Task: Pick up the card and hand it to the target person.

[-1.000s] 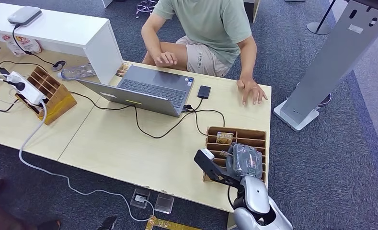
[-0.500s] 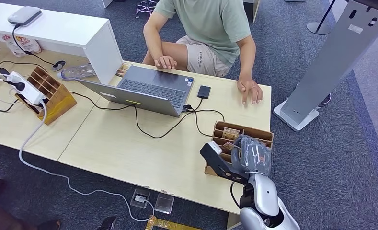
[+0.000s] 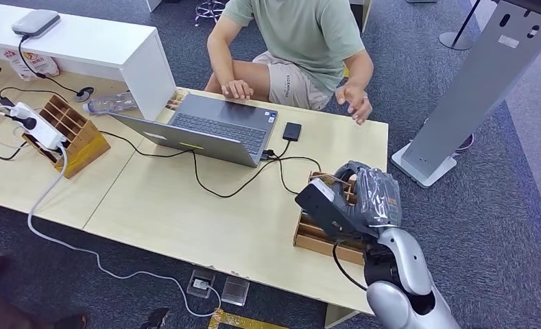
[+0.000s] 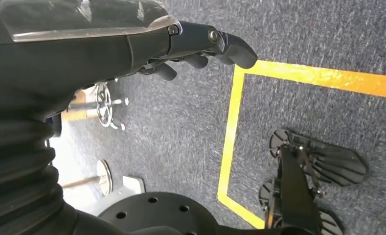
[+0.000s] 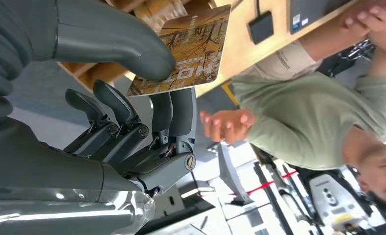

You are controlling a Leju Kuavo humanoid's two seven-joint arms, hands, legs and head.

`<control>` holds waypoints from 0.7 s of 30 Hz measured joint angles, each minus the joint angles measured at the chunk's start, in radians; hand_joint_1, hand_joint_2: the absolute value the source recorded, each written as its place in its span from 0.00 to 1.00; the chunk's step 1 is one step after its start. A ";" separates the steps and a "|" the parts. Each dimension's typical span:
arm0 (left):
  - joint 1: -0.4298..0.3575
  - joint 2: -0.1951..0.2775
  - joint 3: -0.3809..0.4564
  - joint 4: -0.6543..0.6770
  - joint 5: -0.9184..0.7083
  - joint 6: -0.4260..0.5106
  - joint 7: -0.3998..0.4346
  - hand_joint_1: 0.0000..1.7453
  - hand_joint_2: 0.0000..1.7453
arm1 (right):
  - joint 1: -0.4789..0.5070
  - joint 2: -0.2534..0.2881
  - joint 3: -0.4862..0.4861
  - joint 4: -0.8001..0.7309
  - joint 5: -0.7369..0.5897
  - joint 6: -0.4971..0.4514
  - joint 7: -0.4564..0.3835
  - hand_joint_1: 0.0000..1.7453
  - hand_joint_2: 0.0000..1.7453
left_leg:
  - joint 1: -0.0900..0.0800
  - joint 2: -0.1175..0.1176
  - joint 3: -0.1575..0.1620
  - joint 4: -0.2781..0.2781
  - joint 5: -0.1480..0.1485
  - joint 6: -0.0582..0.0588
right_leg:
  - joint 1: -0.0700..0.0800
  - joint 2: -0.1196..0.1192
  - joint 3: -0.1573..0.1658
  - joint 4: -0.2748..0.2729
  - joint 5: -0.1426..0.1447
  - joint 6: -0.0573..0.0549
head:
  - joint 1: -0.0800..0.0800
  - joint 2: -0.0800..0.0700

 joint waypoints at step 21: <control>-0.004 0.023 -0.046 0.000 -0.012 -0.011 0.005 0.00 1.00 | -0.475 0.213 0.010 0.828 -0.004 -0.040 -0.161 0.95 1.00 | 0.000 -0.002 -0.002 0.000 0.002 0.000 | 0.000 -0.002 -0.002 0.001 0.000 0.000 | 0.000 0.000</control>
